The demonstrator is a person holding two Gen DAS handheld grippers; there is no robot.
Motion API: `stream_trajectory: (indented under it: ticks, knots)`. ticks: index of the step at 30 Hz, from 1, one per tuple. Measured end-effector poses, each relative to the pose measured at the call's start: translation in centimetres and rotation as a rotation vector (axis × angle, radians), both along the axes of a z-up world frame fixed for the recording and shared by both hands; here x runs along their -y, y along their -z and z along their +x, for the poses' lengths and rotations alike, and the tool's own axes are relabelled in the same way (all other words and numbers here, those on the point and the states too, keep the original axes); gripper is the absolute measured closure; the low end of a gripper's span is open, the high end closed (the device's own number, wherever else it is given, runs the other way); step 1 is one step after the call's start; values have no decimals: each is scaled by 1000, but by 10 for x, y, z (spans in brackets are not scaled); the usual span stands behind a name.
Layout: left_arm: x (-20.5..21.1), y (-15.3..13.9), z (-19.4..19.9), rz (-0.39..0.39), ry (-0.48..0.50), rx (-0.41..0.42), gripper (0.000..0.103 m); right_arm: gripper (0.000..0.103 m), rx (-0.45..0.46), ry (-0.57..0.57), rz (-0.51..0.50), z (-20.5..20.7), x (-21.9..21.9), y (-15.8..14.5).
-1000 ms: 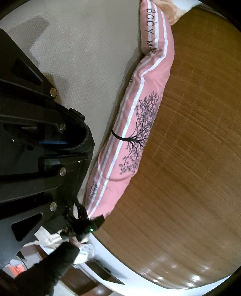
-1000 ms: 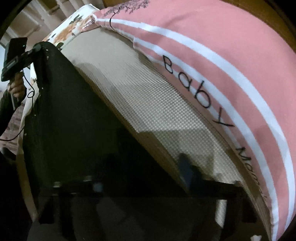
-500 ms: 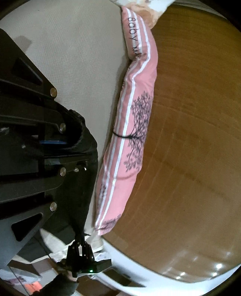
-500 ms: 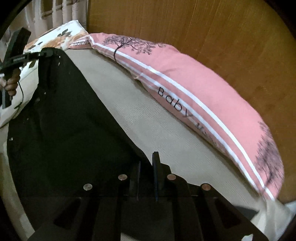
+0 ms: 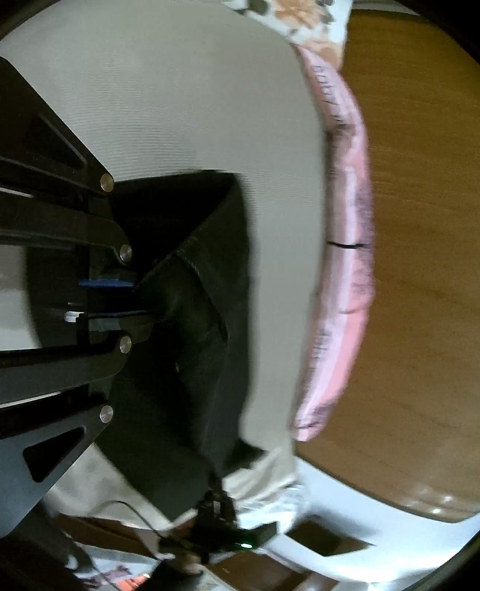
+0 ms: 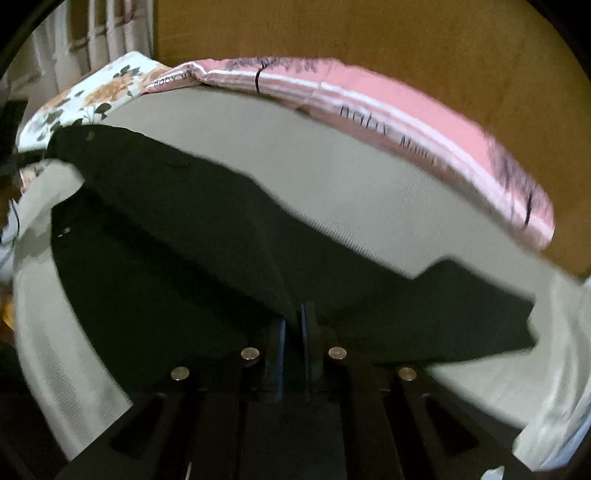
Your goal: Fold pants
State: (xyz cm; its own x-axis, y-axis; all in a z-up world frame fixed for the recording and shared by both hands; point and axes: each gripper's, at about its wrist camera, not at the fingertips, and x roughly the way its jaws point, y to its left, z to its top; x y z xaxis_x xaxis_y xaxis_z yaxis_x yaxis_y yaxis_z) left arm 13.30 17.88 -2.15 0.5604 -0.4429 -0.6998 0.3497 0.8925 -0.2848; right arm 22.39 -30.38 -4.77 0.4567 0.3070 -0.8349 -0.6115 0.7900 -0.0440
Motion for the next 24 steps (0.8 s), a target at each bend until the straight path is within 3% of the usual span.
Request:
stream_trajectory:
  ticks: [5,10,13,16,17,20,24]
  knots:
    - [17,36,-23,137,32,-61,93,97,-72,43,-5,-13,2,39]
    - [18,36,-31,146,-10,-74,88,96,-103,102,3,-13,-2,59]
    - [18,34,-34,193,-41,-93,70,92,-104,138,19,-14,-2,59]
    - [12,29,-37,218,-76,-111,60,79,-95,165,32,-20,-1,54]
    - [10,26,-39,216,-86,-115,55,70,-89,179,38,-24,1,52]
    - [-4,19,-49,178,-143,-136,46,66,-98,214,100,-36,8,42]
    - [-21,14,-64,-56,-220,-212,46,62,-153,257,234,-50,25,36]
